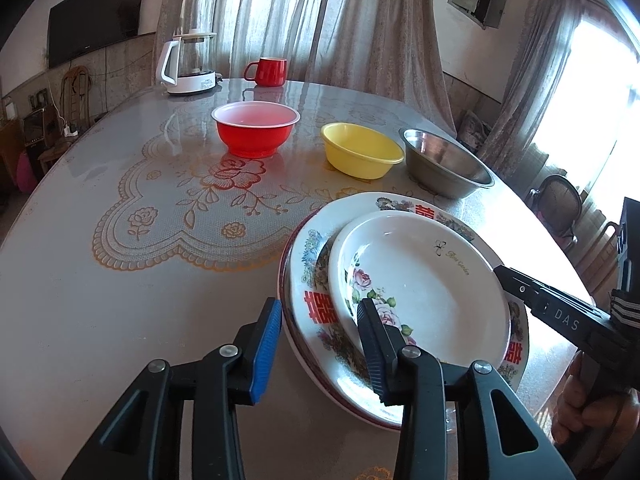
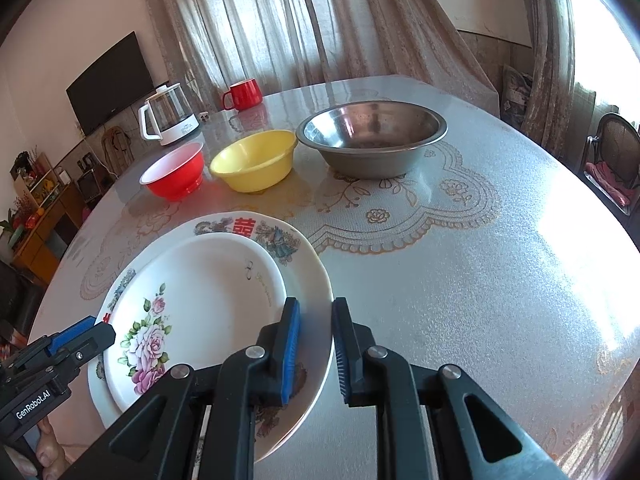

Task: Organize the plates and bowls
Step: 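Move both grippers away from the plates toward the steel bowl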

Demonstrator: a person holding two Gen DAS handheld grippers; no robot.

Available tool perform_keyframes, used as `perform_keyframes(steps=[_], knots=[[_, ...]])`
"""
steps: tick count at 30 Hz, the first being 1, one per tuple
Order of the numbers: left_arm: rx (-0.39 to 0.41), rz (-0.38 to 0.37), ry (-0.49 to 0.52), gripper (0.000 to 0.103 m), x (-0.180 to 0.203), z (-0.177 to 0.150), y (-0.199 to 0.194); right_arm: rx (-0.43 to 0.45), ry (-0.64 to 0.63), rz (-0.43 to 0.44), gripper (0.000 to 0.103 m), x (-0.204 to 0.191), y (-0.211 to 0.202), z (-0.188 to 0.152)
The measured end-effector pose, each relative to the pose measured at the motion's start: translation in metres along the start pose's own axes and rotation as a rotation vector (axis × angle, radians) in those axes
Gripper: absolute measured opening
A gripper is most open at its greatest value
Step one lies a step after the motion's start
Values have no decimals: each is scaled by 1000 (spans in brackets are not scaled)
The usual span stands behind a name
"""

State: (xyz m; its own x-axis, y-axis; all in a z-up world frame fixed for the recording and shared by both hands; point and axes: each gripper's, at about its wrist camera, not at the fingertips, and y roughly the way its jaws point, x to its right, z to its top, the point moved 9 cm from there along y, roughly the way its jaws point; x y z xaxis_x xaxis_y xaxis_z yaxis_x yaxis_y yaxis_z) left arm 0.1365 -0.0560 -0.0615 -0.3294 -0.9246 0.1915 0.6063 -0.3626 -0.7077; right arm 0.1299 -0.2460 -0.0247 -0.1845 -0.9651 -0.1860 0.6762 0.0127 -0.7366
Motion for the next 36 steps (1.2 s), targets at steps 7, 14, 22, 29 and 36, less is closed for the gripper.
perform_keyframes(steps=[7,14,22,29,36], knots=[[24,42,-2,40,-6,3,-9,8,-9,-20,21,1,-1,-1],[22,57,-13,41,-12,3,-13,2,-16,-26,21,1,-2,-1],[22,62,-9,41,-12,3,-15,9,-2,-15,22,3,-5,1],[5,62,-12,41,-12,2,-11,14,15,8,31,5,-6,9],[-20,66,-30,41,-18,2,-6,2,18,31,31,2,-1,9]])
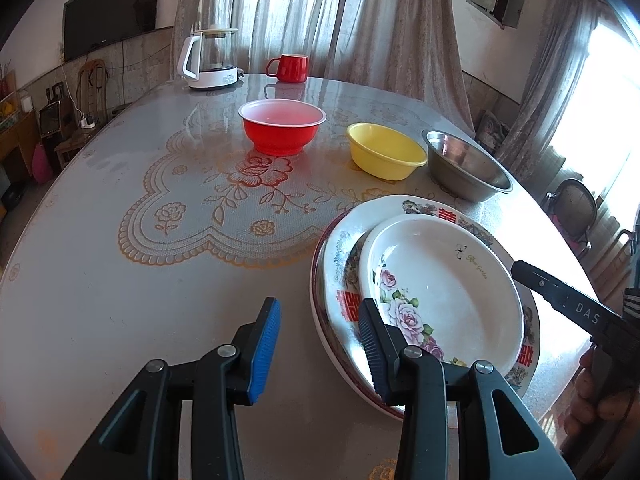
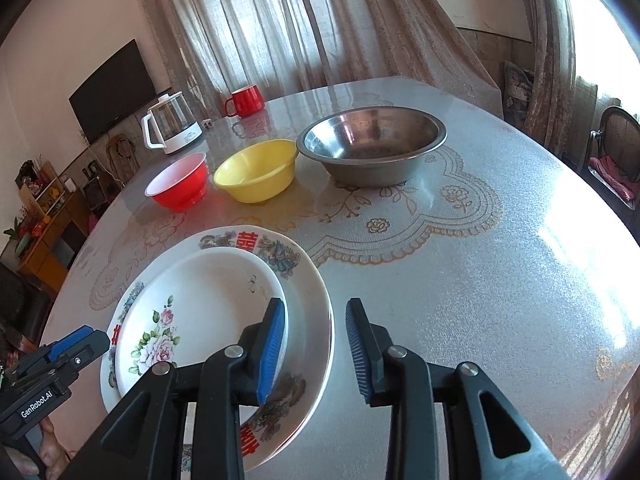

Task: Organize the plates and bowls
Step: 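Move both grippers away from the plates toward the steel bowl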

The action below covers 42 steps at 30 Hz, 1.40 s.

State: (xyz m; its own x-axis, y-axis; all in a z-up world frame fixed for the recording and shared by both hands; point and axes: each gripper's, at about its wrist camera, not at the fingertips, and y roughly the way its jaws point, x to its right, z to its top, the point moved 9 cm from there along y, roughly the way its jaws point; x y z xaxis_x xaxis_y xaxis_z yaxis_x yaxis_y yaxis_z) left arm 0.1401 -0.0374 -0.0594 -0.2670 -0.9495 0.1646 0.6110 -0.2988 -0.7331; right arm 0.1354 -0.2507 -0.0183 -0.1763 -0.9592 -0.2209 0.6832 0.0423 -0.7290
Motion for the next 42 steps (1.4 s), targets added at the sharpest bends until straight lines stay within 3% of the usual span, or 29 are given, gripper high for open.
perform_keyframes(steps=[6,14,19,32,42], knots=[[-27,-2,-29,41,-9,3,6,13,-14,11,31,-4,0,10],[-28,-15,-1,41,-7,10,9,-20,17,96,31,-12,8,14],[-25,-25,4,41,-4,17,11,-17,116,147,32,2,11,34],[-35,-129,83,41,35,61,30,1,196,75,33,42,29,66],[-94,-154,36,33,38,90,63,-17,54,178,33,2,38,82]])
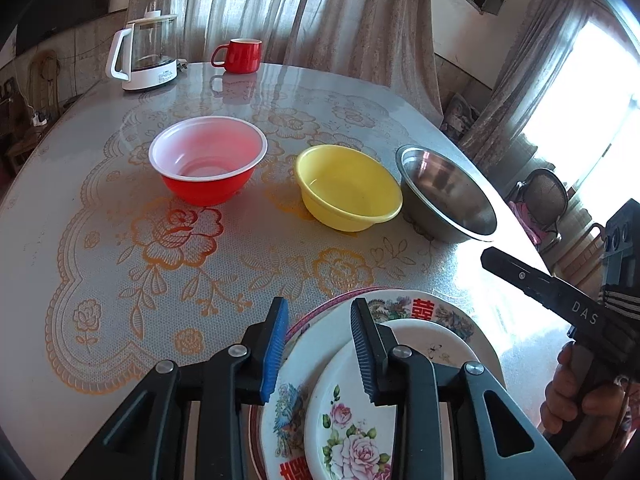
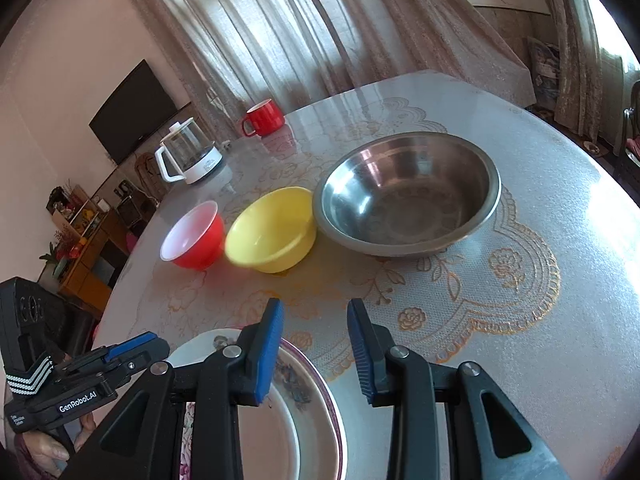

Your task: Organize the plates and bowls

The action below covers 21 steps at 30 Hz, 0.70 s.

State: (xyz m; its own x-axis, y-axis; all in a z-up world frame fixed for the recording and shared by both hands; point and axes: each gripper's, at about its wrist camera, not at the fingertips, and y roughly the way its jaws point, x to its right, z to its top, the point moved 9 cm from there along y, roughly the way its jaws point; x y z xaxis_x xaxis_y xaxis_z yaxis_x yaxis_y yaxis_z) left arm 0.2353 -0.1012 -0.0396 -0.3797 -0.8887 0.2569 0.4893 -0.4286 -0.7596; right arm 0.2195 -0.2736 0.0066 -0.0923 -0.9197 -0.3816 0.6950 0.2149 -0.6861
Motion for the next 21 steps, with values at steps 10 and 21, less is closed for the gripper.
perform_keyframes(steps=[10,21], knots=[[-32,-9,13,33,4,-1,15,25,242,-40,33,62,7,18],[32,-118,84,33,56,60,22,112,416,-99,35,126,-2,49]])
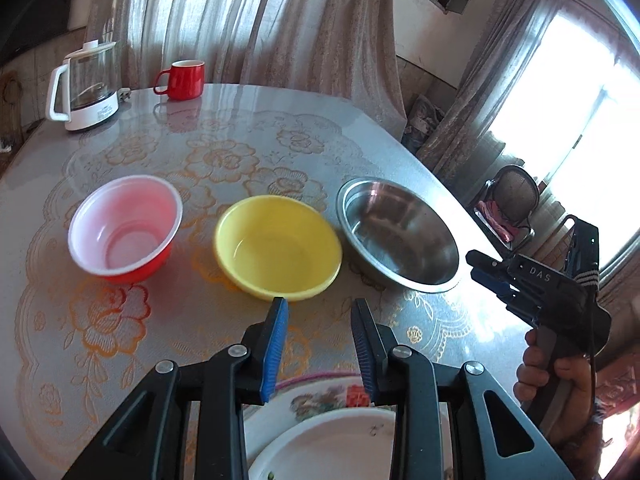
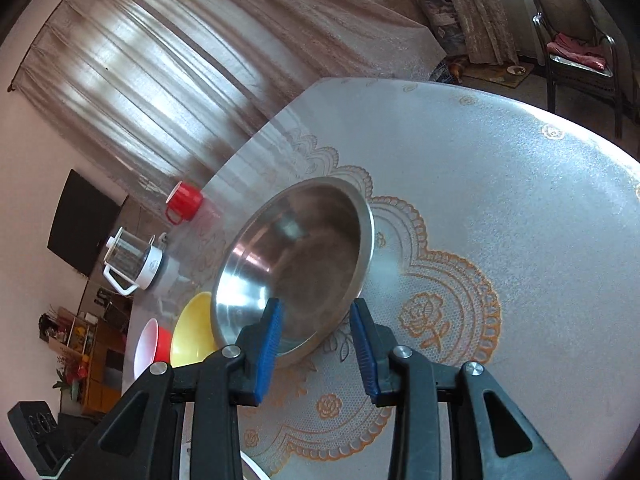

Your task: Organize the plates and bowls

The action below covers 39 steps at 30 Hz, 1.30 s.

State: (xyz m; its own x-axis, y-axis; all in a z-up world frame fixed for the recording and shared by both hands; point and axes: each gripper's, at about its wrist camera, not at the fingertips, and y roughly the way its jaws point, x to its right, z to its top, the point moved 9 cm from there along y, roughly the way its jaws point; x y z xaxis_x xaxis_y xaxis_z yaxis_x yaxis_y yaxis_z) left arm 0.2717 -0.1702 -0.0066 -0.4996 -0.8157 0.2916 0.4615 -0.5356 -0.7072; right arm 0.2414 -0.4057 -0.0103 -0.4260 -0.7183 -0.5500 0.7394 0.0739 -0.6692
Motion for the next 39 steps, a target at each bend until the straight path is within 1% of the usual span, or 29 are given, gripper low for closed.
perform_keyframes(steps=[3,6,8,9,10,11,13,15,17,19,21,22,23,24,25,26,27,28,31,34,36,39], knots=[[0,-33,1,33,12,20,18,3,6,-23,35,10,3,8],[-7,-46,10,44,24,40,40,-7,10,-27,35,13,12,12],[-15,-64,18,54,31,52,56,-12,8,-10,31,11,17,14],[-22,-68,21,56,34,57,64,-10,-2,-14,29,10,19,15],[-25,-59,20,56,35,64,72,-11,-12,-22,24,10,21,15],[-29,-49,25,59,36,70,81,-11,-21,-42,18,11,24,15],[-56,-41,46,65,39,78,100,-6,-39,-62,12,16,26,18],[-82,-18,44,65,37,83,117,-6,-44,-49,12,17,26,17],[-112,-25,36,65,37,85,133,-7,-63,-59,12,18,24,17],[-145,-38,36,62,41,84,146,-2,-78,-77,12,20,21,18],[-165,-55,48,56,46,82,155,-5,-81,-78,12,21,20,19],[-178,-53,57,50,49,79,158,-7,-80,-74,11,22,20,19],[-180,-31,70,41,50,78,160,-9,-81,-72,11,21,20,20],[-171,-7,94,34,51,76,159,-6,-83,-78,11,22,20,20],[-165,0,121,21,55,75,158,0,-85,-89,12,24,18,21],[-165,-6,137,18,58,72,157,11,-88,-113,12,28,17,22],[-169,-17,143,18,61,69,155,23,-88,-136,12,32,15,24],[-173,-20,153,18,62,66,154,26,-80,-140,12,36,13,24],[-183,-43,159,18,67,55,151,18,-45,-105,11,44,8,24],[-192,-72,141,18,72,44,143,35,-28,-102,10,49,-3,22],[-181,-81,129,18,74,38,133,44,-23,-89,10,50,-12,21],[-156,-113,81,18,74,35,113,52,-39,-81,10,46,-23,16]])
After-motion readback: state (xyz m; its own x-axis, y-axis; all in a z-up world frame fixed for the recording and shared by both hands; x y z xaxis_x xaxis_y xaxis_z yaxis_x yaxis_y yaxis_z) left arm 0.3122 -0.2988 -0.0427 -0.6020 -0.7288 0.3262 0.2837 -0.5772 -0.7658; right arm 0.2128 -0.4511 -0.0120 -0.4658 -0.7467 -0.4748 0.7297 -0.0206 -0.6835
